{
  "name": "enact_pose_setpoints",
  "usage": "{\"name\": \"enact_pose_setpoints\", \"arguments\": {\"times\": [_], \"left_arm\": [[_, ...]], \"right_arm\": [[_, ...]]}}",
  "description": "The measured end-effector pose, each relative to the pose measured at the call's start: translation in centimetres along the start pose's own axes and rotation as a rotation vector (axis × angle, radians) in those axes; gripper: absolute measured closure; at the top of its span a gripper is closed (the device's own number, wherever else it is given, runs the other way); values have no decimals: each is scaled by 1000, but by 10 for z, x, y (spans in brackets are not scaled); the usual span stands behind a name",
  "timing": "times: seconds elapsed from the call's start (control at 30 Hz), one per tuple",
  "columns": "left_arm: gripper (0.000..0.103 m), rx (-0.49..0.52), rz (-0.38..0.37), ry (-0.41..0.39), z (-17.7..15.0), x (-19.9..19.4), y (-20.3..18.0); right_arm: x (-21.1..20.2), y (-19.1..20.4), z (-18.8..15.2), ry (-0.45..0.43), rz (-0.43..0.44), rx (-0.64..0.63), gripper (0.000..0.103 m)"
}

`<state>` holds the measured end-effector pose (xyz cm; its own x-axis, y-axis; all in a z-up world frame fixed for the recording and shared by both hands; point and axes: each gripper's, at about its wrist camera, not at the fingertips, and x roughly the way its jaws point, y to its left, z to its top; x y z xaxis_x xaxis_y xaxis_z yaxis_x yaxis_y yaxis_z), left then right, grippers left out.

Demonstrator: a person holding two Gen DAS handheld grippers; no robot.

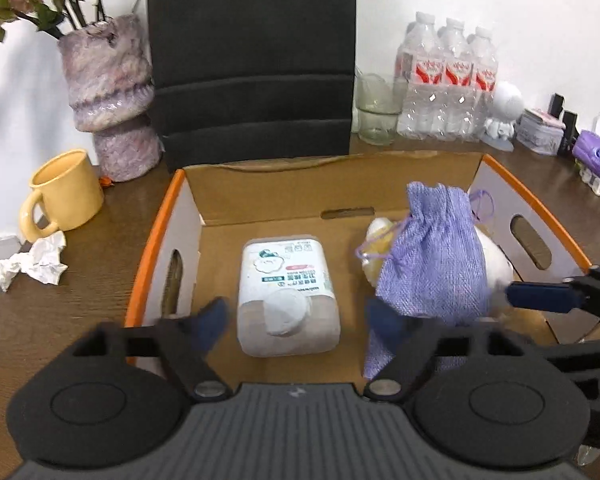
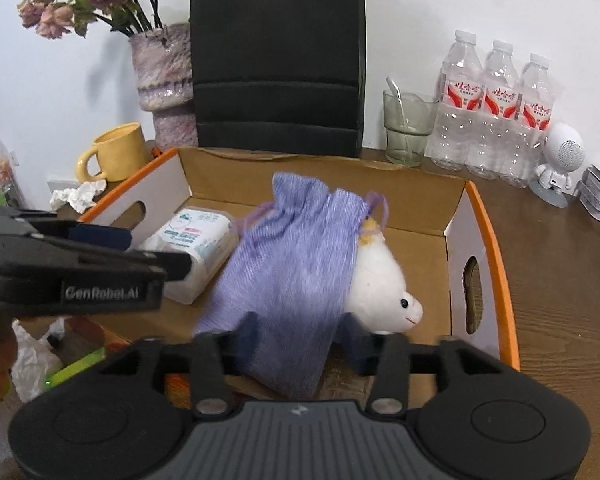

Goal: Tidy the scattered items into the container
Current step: 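Drop the cap in the left tool while the right tool drops the purple pouch into the box, then grasp the crumpled tissue with the left tool while the right tool grasps the clear plastic bag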

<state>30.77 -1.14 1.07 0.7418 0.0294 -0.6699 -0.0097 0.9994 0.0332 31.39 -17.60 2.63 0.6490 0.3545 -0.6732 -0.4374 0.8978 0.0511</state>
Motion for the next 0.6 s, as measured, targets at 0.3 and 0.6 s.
{"name": "enact_pose_setpoints", "arguments": {"times": [0.3, 0.6], "left_arm": [[0, -31, 1, -82, 4, -34, 7], [0, -49, 0, -180, -17, -87, 26]], "right_arm": [[-30, 1, 3, -58, 7, -3, 11], [-82, -11, -11, -144, -7, 6, 5]]}}
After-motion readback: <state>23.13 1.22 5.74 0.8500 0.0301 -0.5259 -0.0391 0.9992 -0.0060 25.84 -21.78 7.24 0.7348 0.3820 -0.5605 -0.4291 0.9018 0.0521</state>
